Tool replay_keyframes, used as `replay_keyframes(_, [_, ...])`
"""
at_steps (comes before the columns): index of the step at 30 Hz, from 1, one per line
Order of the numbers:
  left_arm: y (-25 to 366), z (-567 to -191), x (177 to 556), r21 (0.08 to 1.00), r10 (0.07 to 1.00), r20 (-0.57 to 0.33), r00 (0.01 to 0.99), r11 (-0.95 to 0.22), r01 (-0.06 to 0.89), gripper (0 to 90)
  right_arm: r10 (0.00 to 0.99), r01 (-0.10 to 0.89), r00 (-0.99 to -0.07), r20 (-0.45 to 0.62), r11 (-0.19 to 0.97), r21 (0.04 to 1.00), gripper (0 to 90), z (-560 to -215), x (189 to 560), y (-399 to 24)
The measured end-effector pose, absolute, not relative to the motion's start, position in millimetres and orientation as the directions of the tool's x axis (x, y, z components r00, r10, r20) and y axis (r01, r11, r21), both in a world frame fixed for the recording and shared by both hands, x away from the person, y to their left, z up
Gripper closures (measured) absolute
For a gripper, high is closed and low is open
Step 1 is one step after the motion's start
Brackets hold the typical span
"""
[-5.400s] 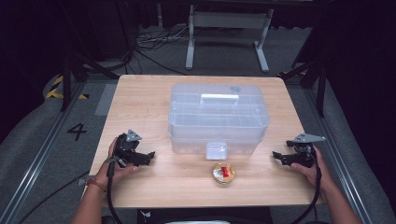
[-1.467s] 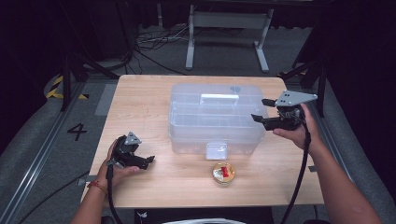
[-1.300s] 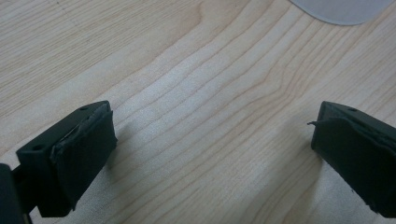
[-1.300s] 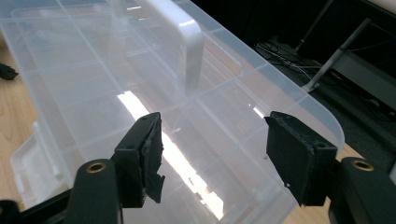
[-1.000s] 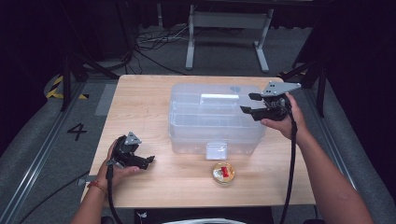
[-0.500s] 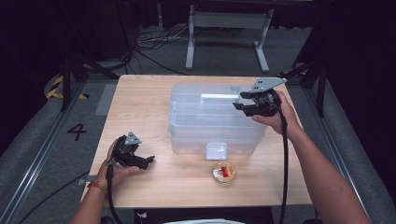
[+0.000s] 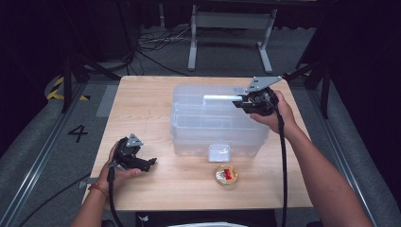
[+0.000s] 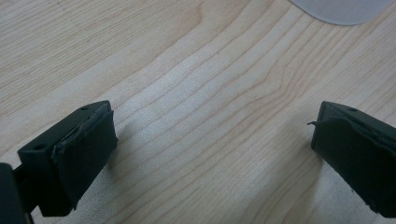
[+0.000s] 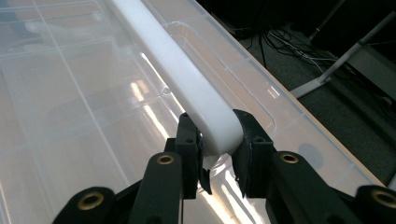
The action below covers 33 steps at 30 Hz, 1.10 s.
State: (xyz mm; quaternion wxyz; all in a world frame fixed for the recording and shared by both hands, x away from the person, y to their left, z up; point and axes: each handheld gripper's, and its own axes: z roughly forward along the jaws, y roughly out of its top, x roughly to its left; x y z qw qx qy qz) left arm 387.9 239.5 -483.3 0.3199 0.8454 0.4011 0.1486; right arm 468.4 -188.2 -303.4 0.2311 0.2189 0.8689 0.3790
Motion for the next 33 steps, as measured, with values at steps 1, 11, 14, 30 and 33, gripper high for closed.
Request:
replay_keyframes(1, [239.5,-483.2,387.7,0.659,0.774,-0.005,0.633,-0.474,0.584,0.4,0.555,0.208,-0.798,-0.233,0.618,0.758,73.9,-302.9,468.8,-188.2])
replay_keyframes(11, [240.4,-482.8,388.7,0.664,0.766,-0.003,0.643,-0.479,0.574,2.0,0.553,0.238,-0.806,-0.211,0.629,0.74,73.7,-296.0,474.2,-187.6])
replay_keyframes(14, [241.9,-481.1,388.2,0.669,0.776,-0.01,0.631,-0.464,0.58,8.2,0.561,0.258,-0.806,-0.191,0.622,0.74,73.6,-292.3,478.0,-187.5])
replay_keyframes(30, [222.3,-438.4,377.6,0.787,0.753,0.046,0.657,-0.433,0.441,34.4,0.593,0.338,-0.794,-0.138,0.618,0.71,73.2,-279.5,490.0,-184.1])
replay_keyframes(33, [217.9,-429.3,378.0,0.79,0.743,0.065,0.666,-0.446,0.42,37.4,0.593,0.351,-0.795,-0.13,0.624,0.698,73.1,-276.5,493.2,-183.2])
